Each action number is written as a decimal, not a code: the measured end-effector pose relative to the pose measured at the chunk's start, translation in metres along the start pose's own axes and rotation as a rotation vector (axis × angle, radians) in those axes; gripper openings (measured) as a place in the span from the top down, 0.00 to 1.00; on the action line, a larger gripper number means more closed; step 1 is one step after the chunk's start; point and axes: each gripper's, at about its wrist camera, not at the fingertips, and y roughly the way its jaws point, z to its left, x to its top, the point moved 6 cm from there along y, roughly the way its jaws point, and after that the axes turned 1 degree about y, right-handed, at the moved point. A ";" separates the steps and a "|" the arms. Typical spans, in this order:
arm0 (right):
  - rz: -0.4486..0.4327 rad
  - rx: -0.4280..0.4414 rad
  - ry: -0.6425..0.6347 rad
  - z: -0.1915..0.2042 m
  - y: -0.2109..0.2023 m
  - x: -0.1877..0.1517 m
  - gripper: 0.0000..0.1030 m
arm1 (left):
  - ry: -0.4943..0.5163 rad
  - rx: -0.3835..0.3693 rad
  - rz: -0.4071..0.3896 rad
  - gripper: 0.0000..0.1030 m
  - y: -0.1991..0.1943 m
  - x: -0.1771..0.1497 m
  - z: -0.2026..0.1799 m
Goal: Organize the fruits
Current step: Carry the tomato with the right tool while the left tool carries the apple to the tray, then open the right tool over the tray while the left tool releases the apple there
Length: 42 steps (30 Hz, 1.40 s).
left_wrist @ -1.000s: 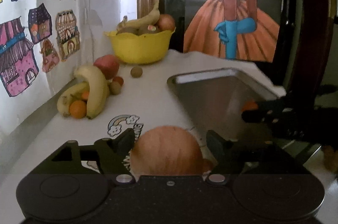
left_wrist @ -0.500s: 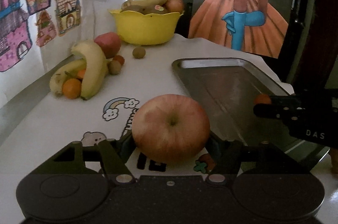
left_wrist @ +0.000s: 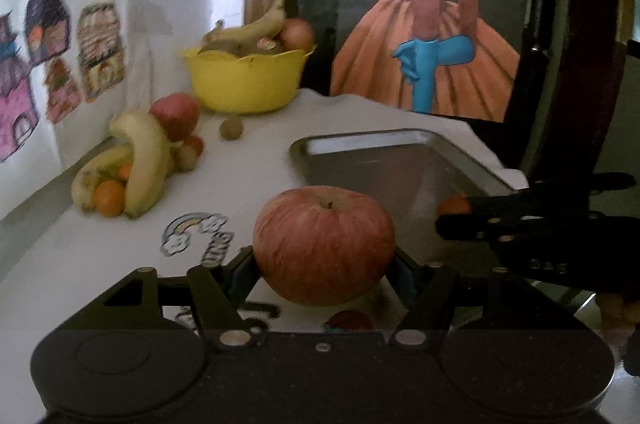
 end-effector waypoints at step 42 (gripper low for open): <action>-0.131 -0.282 0.057 -0.024 -0.074 -0.004 0.00 | -0.104 -0.057 -0.086 0.01 -0.012 0.033 0.000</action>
